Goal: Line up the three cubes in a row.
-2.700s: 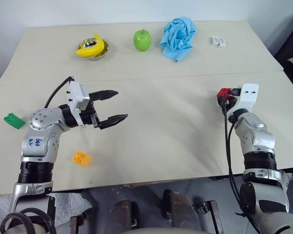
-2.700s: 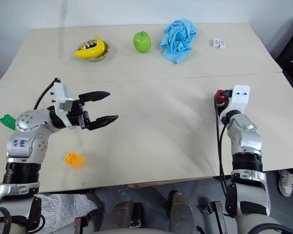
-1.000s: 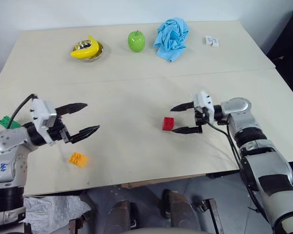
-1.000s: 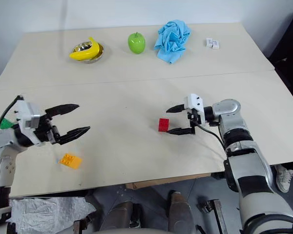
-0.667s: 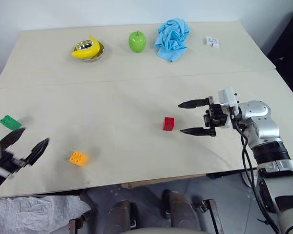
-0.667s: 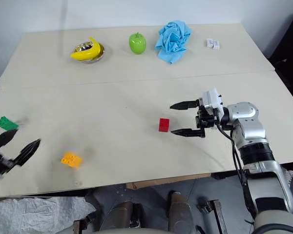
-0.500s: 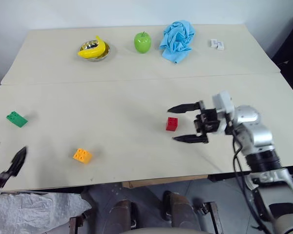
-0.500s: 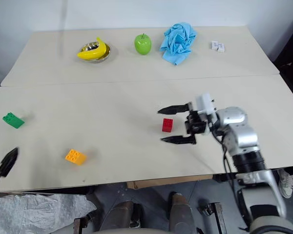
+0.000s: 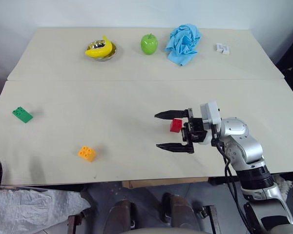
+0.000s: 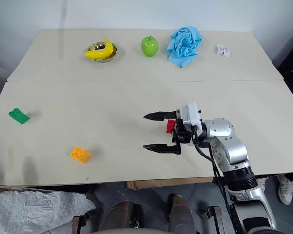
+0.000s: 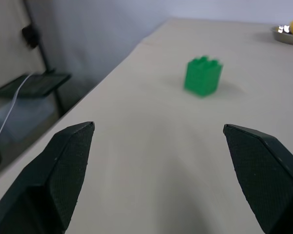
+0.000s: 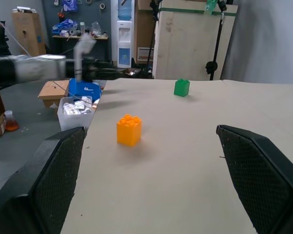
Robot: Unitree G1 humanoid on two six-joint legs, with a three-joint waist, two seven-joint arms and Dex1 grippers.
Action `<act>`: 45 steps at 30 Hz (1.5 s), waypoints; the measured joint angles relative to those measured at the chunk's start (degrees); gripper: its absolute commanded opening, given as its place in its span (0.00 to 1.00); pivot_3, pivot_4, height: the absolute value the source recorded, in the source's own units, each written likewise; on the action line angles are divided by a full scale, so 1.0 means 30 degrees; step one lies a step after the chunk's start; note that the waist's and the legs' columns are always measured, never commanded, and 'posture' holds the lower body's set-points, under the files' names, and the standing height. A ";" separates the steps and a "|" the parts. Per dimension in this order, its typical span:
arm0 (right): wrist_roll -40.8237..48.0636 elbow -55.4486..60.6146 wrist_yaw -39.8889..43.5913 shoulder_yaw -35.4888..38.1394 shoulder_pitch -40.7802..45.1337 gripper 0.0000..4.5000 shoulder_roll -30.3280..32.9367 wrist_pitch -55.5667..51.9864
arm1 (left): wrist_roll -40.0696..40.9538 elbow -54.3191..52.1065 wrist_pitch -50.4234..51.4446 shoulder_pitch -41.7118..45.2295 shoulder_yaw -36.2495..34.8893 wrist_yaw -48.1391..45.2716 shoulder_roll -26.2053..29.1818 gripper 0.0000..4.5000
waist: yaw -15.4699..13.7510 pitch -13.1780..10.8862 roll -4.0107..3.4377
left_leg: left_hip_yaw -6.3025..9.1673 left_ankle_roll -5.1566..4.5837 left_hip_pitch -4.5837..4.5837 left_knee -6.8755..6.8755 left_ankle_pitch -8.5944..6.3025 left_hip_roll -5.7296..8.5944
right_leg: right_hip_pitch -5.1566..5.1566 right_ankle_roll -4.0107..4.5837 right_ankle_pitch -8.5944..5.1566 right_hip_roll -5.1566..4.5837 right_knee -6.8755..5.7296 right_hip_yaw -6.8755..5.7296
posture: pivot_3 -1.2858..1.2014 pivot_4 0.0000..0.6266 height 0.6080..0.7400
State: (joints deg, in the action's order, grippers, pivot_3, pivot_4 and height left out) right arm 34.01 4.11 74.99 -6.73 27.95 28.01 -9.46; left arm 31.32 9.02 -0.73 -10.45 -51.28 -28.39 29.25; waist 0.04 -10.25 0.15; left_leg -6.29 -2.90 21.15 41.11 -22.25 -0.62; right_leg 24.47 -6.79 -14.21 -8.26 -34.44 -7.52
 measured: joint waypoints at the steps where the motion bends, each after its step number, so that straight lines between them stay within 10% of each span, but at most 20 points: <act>1: -0.0003 0.0015 0.0078 0.0004 0.0011 0.99 0.0014 -0.0129 | -0.0282 0.0005 0.0415 0.0806 0.0486 0.0531 0.0522 1.00 | 0.0030 0.0003 -0.0002 | -0.0007 -0.0003 -0.0003 -0.0002 0.0001 0.0002 | -0.0002 0.0000 0.0000 -0.0001 -0.0005 0.0006 | 0.52 0.24 1.00; 17: -0.0244 0.0718 -0.0180 0.0068 0.0047 0.99 0.0144 -0.1120 | -0.5014 -0.3642 0.7370 0.8105 0.5374 1.4272 -0.1949 1.00 | 0.0433 0.0014 0.0018 | -0.0062 -0.0015 -0.0018 -0.0026 -0.0003 -0.0028 | -0.0015 -0.0005 0.0003 0.0120 0.0049 -0.0072 | 0.52 0.24 1.00; 36: -0.0327 0.0837 -0.0494 0.0065 -0.0002 0.99 -0.0025 -0.1422 | -0.5994 0.1550 0.5551 1.1725 0.5671 1.6590 -0.3135 1.00 | 0.0014 0.0017 0.0025 | -0.0090 -0.0006 -0.0017 -0.0004 0.0001 -0.0038 | -0.0017 -0.0013 0.0007 0.0162 0.0064 -0.0062 | 0.52 0.24 1.00; 45: -0.0424 0.0839 -0.0709 0.0064 -0.0032 1.00 -0.0028 -0.1444 | -0.6137 0.2745 0.4328 1.2003 0.5684 1.6689 -0.2945 0.45 | 0.0008 0.0018 0.0025 | -0.0096 0.0009 -0.0015 -0.0005 0.0006 -0.0042 | -0.0018 -0.0013 0.0007 0.0184 0.0079 -0.0063 | 0.52 0.24 1.00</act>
State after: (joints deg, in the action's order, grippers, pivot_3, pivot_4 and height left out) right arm 32.73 6.63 72.86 -6.53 27.85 27.93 -13.79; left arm 12.91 17.26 12.26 25.56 -34.23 21.67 20.41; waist 0.07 -10.20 0.23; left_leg -6.57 -2.88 21.10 41.10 -22.23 -0.75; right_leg 24.42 -6.83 -14.19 -7.70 -34.20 -7.71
